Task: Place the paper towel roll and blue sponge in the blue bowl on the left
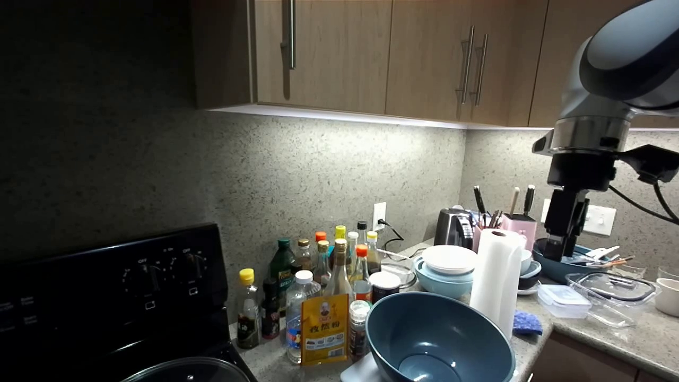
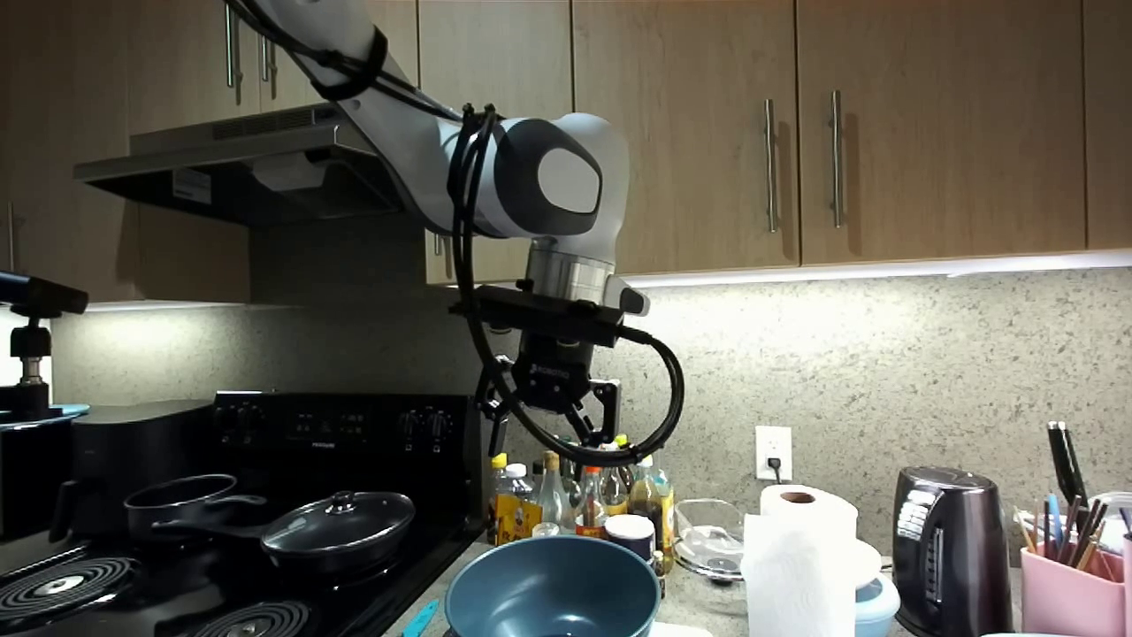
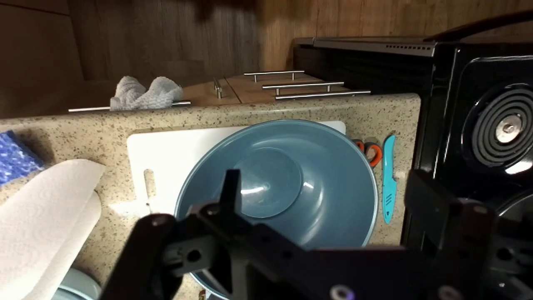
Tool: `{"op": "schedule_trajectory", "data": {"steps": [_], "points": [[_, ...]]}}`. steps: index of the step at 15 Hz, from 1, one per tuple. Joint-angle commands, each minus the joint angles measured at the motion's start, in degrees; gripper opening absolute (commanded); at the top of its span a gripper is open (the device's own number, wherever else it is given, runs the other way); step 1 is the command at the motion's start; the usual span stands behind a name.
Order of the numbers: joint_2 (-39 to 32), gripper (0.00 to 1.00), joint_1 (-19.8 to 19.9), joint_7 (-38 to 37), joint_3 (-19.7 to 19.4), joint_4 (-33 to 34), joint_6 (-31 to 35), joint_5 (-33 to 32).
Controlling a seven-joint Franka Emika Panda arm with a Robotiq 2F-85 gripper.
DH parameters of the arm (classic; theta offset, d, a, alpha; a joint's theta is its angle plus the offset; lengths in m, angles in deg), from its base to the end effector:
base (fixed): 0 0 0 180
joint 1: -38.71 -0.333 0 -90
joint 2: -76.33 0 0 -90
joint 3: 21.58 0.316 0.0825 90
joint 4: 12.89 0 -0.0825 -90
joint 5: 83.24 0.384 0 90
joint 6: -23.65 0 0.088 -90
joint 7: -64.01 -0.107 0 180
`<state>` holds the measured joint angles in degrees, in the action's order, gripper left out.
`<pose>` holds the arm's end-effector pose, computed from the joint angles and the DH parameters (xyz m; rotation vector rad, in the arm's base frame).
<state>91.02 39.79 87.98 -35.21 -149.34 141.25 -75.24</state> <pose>0.4372 -0.1084 0.4122 -2.9402 -0.1496 0.0262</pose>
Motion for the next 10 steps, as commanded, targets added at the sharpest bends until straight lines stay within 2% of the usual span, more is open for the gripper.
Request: {"op": "schedule_trajectory", "data": {"steps": [1, 6, 10], "points": [[-1.27, 1.0, 4.11, -1.8, -0.9, 0.27, 1.43, 0.27], [-6.13, 1.0, 8.55, -1.91, -3.32, 2.8, 0.73, -1.51], [-12.16, 1.0, 10.03, -1.1, -3.55, 7.48, -0.57, -2.1]]}}
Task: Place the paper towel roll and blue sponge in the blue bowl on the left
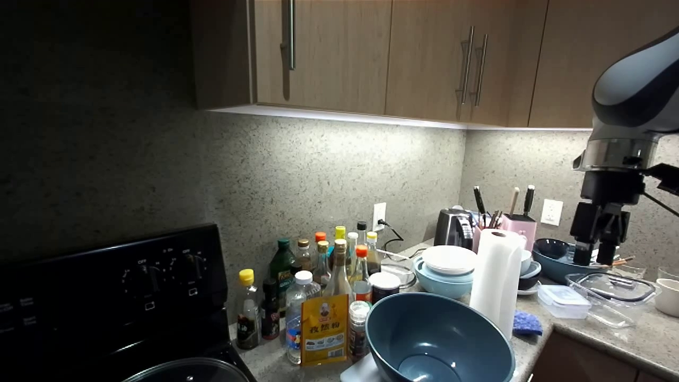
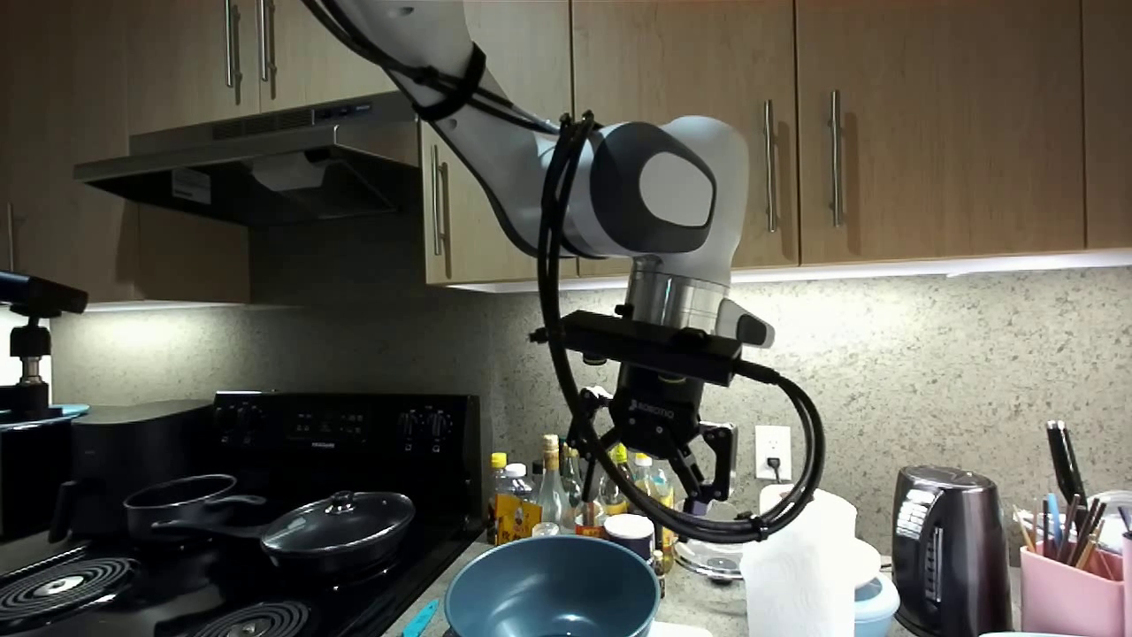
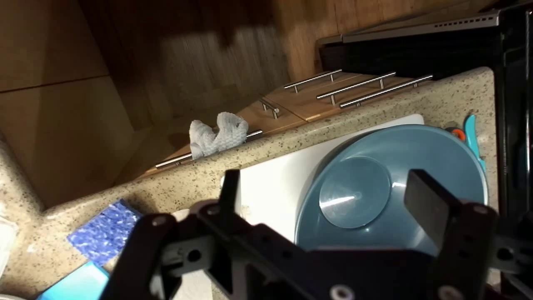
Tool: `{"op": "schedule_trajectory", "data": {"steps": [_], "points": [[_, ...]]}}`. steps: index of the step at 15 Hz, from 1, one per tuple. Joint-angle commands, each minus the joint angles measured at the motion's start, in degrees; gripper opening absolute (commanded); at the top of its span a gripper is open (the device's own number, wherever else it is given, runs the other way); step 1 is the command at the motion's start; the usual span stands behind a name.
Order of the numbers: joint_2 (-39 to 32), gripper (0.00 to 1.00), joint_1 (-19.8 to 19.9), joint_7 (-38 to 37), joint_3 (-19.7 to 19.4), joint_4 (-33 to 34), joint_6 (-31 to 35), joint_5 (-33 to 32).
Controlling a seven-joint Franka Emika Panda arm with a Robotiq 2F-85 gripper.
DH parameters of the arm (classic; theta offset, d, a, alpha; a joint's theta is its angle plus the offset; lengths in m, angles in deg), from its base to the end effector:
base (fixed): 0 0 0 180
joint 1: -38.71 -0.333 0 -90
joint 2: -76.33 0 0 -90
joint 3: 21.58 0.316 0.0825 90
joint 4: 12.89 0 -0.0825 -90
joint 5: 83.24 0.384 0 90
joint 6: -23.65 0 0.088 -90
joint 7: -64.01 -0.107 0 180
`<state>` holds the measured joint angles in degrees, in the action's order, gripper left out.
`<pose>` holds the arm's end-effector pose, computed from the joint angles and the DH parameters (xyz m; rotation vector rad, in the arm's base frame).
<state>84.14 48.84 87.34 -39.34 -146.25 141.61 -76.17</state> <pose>0.4206 -0.2160 0.3810 -2.9407 0.2056 0.0938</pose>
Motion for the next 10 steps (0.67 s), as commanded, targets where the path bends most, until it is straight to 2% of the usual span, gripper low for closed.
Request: {"op": "schedule_trajectory", "data": {"steps": [1, 5, 10], "points": [[-6.63, 1.0, 1.26, -0.43, 0.73, 5.58, -1.13, -1.22], [-11.35, 1.0, 1.99, -0.06, 1.32, 10.65, -1.81, -1.94], [-13.39, 1.0, 3.33, 0.91, 1.61, 13.16, 0.04, -3.67]]}}
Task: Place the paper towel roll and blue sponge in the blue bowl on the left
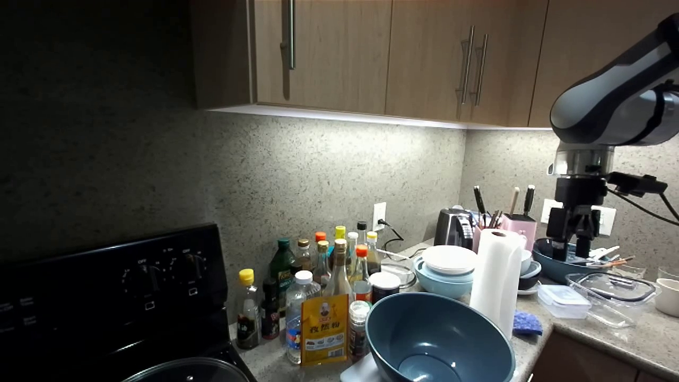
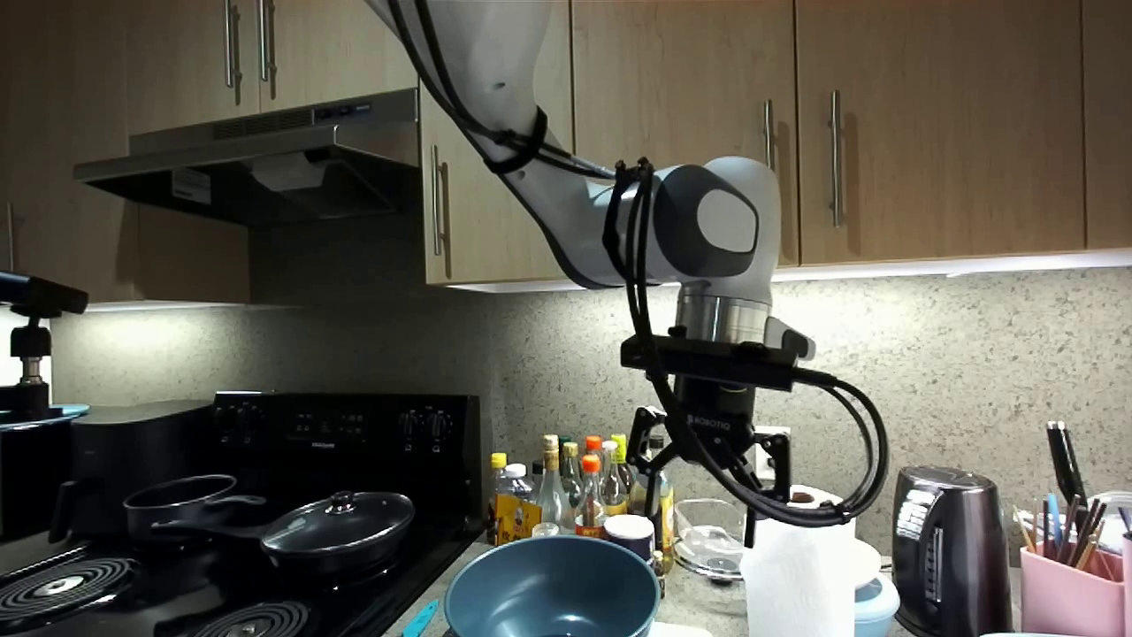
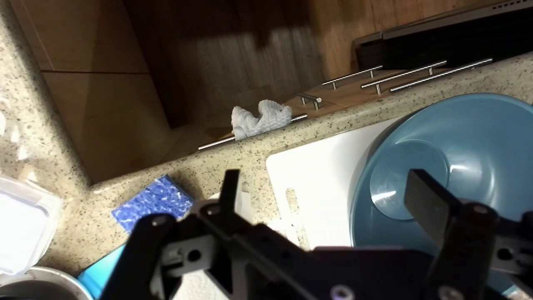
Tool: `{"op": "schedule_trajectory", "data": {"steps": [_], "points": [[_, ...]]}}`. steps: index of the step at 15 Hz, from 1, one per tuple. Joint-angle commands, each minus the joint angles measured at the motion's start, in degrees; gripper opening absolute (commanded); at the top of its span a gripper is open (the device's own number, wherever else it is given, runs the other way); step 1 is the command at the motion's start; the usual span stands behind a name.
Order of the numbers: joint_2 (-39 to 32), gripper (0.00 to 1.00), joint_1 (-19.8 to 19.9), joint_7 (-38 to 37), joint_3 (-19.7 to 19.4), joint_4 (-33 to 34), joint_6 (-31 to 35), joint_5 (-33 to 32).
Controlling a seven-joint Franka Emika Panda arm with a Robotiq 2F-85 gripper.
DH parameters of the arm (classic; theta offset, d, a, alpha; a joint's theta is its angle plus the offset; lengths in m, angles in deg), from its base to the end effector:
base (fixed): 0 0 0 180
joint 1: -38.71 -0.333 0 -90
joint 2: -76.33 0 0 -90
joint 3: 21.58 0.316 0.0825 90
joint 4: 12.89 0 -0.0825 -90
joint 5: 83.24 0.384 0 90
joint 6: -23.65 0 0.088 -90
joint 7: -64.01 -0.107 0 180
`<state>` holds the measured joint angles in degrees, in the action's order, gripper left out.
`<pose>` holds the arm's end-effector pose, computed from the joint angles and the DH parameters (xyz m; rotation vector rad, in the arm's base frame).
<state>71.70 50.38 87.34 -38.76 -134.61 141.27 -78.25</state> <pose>0.4729 -0.2538 0.3630 -3.0190 0.2167 0.1683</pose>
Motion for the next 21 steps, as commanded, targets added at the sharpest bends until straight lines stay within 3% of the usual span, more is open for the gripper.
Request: {"op": "schedule_trajectory", "data": {"steps": [1, 5, 6, 13, 21], "points": [[-1.09, 1.0, 2.0, 1.09, 1.09, 1.71, 0.8, -1.99], [-1.61, 1.0, 2.34, 0.02, 1.19, 2.29, 3.73, -4.96], [-1.47, 1.0, 2.25, -1.34, 1.29, 2.66, 1.57, -5.0], [-2.01, 1.0, 2.48, -0.25, 1.4, 2.44, 3.48, -3.99], [-11.78, 1.0, 3.86, 2.45, 3.36, 12.37, 11.8, -4.2]]}}
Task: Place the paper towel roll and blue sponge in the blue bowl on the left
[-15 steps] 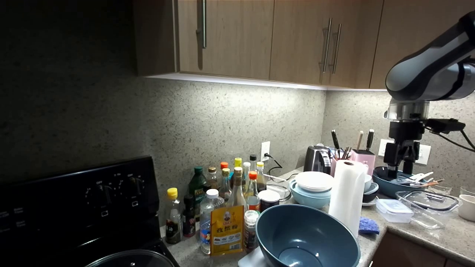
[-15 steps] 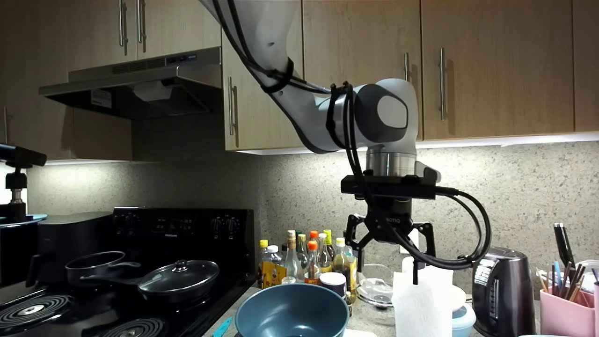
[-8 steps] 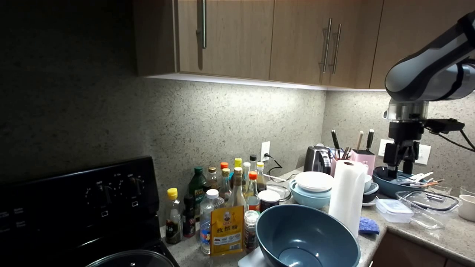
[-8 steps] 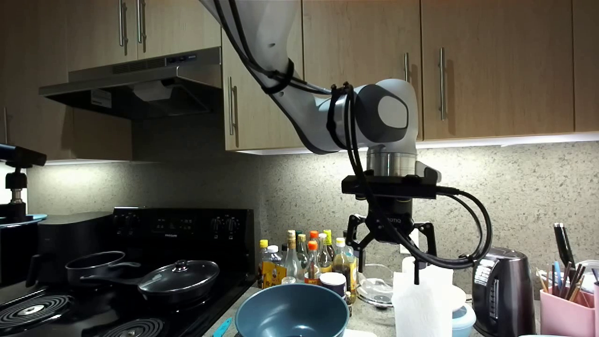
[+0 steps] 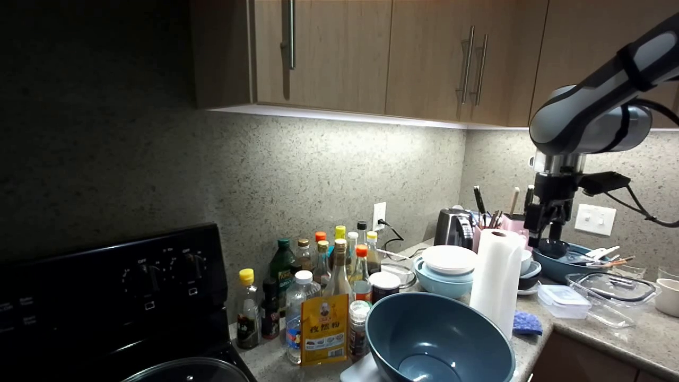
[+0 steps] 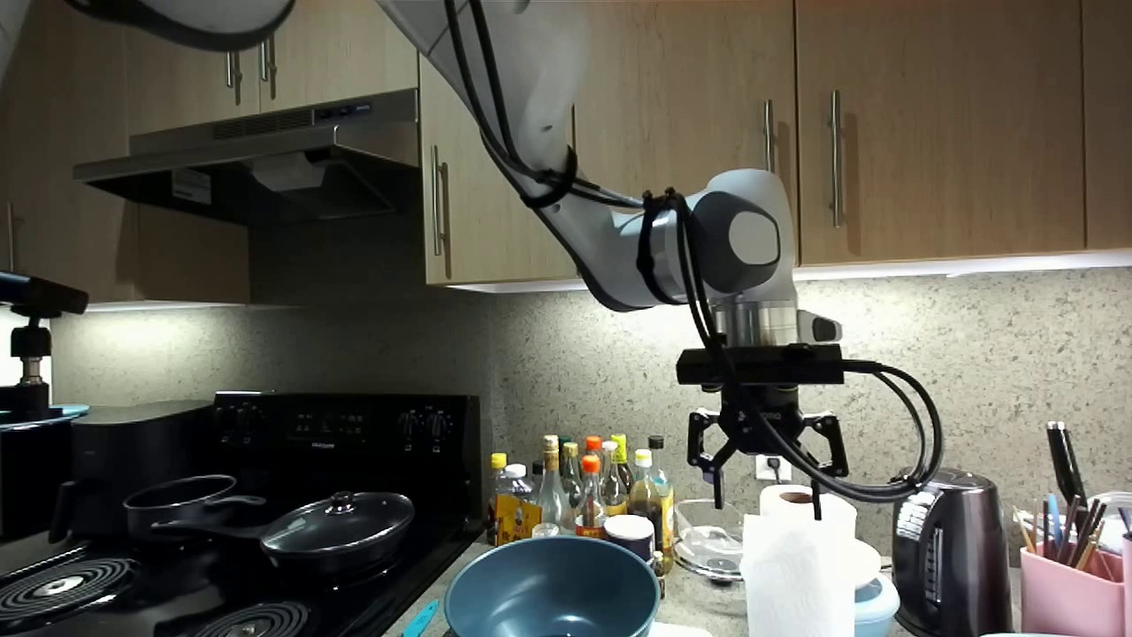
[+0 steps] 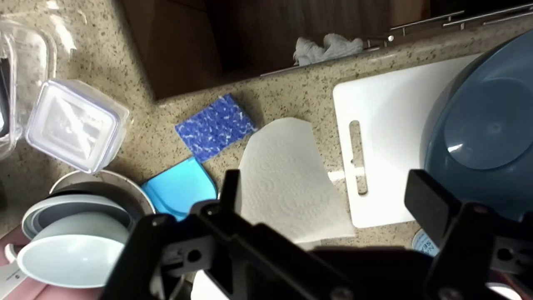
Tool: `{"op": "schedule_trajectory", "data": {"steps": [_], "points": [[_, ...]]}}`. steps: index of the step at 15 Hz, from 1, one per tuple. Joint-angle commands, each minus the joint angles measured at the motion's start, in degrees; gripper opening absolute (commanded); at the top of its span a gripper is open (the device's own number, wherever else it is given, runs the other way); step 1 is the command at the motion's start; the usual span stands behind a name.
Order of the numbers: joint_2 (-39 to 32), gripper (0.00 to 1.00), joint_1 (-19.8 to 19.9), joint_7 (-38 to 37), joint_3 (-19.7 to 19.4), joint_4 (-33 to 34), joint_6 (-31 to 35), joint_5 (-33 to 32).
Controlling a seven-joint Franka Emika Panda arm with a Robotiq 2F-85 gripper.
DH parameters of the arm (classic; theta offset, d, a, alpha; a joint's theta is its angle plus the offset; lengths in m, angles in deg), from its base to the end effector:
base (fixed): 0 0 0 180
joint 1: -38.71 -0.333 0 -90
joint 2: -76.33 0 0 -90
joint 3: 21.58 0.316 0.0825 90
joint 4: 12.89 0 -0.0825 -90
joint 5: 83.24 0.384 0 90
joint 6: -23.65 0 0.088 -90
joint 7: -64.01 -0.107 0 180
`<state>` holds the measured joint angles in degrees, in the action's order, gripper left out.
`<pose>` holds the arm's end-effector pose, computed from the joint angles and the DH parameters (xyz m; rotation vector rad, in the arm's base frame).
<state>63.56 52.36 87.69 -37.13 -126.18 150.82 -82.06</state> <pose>0.5260 -0.2868 0.3630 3.0871 -0.1566 0.0091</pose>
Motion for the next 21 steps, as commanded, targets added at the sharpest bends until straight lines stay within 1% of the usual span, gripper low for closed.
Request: {"op": "schedule_trajectory", "data": {"steps": [1, 6, 11, 15, 18, 21], "points": [[-4.6, 1.0, 2.13, 2.19, 2.06, 5.16, 2.8, -0.62], [-8.73, 1.0, 3.8, 5.51, 3.98, 10.09, 6.12, -1.39], [-13.2, 1.0, 4.07, 8.41, 6.33, 16.31, 5.45, -3.52], [-15.64, 1.0, 3.76, 9.51, 8.46, 19.62, 4.97, -5.19], [-16.32, 1.0, 3.97, 9.01, 9.41, 20.19, 4.88, -5.15], [-15.39, 1.0, 3.04, 4.71, 8.12, 19.07, 2.38, -6.18]]}}
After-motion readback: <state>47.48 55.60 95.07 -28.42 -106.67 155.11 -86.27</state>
